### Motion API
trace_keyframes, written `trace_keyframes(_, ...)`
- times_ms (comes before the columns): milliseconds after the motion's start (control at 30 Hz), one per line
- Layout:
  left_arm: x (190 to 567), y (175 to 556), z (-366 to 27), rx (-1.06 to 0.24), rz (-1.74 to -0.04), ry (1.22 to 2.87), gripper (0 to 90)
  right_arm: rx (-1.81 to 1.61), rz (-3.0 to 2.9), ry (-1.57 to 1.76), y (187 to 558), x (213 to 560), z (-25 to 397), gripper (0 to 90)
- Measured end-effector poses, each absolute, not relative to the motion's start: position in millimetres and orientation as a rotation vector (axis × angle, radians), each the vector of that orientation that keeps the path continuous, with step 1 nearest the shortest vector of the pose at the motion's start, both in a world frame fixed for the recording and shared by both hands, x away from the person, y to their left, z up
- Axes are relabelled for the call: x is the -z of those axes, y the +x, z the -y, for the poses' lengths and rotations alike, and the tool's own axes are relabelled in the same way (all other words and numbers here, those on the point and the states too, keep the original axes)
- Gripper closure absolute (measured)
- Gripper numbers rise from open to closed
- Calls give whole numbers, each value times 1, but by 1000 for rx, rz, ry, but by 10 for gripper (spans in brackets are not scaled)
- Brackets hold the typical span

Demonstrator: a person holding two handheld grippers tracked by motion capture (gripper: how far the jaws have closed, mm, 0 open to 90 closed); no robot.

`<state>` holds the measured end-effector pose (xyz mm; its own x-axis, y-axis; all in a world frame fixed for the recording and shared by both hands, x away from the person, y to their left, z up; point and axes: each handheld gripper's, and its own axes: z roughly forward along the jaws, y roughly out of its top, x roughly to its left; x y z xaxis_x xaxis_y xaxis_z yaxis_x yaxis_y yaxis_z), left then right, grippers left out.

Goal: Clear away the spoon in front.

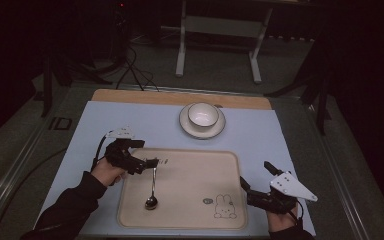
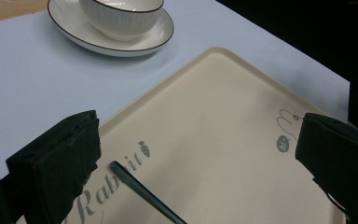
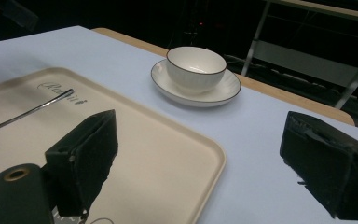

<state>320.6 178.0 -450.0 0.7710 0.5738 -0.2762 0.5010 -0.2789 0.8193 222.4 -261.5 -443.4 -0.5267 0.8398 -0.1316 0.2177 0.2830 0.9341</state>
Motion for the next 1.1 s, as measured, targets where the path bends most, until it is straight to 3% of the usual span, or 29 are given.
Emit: trace_keyframes(1100,466,262,-200,-187,-750,1891,4,-1253,-1917,941,222,443,259,111)
